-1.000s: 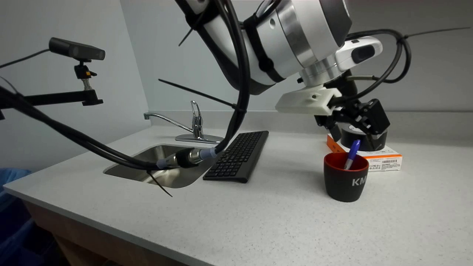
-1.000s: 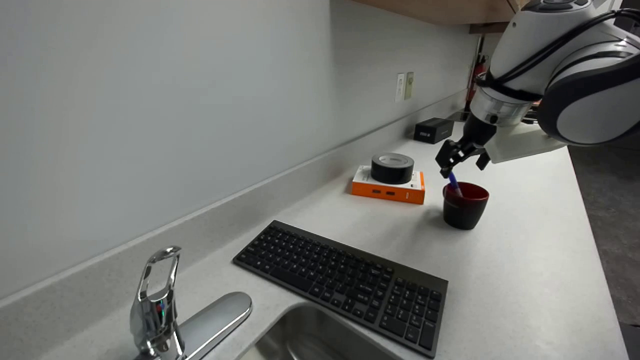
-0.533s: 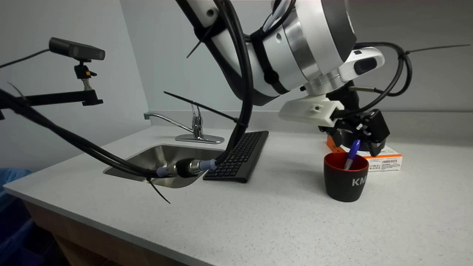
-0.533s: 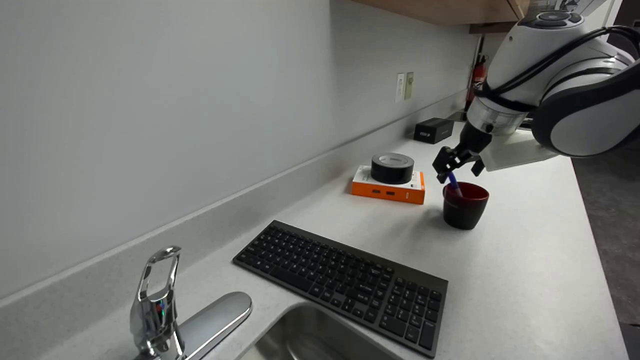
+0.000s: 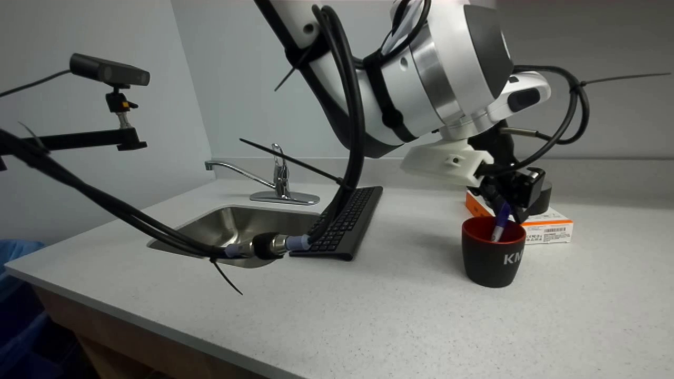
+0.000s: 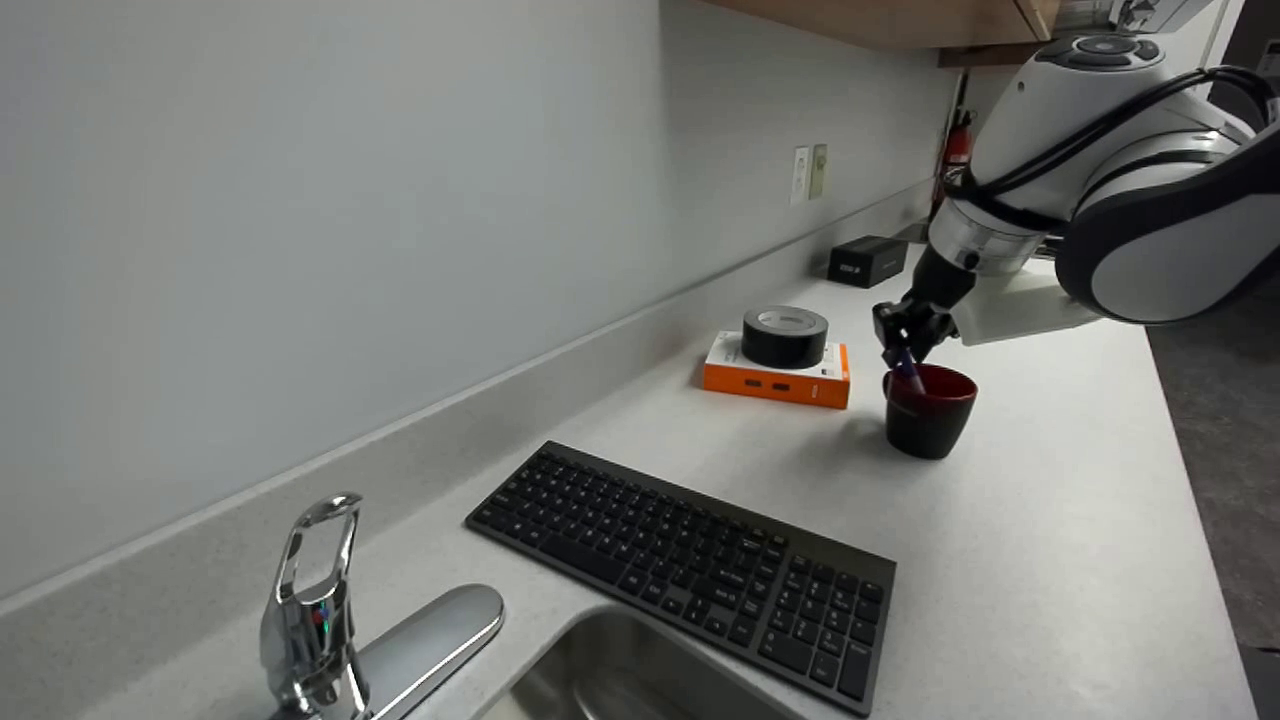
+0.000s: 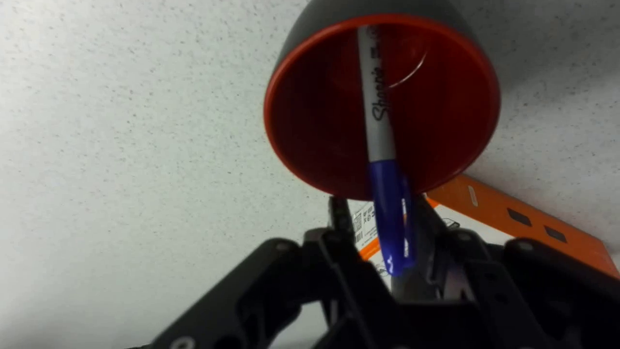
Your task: Remove the marker from the mug and put it on the table
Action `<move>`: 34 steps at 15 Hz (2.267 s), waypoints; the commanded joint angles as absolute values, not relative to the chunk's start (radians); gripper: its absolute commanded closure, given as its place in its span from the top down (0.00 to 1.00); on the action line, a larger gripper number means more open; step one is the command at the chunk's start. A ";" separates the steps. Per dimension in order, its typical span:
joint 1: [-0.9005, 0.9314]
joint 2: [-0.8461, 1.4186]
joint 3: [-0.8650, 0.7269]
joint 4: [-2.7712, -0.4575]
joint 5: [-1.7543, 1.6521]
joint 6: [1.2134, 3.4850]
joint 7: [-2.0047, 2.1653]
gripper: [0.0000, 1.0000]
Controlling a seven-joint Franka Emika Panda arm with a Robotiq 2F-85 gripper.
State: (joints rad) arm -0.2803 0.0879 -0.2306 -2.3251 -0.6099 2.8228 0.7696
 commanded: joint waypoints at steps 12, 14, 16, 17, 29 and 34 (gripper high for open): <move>-0.249 -0.195 -0.191 -2.416 -0.540 2.741 0.641 0.04; -0.232 -0.198 -0.162 -2.388 -0.433 2.678 0.565 0.04; -0.212 -0.145 -0.136 -2.347 -0.340 2.615 0.495 0.04; -0.196 -0.102 -0.130 -2.324 -0.282 2.575 0.449 0.04; -0.136 0.154 -0.139 -2.198 -0.191 2.384 0.382 0.42; -0.129 0.136 -0.144 -2.208 -0.210 2.402 0.390 0.79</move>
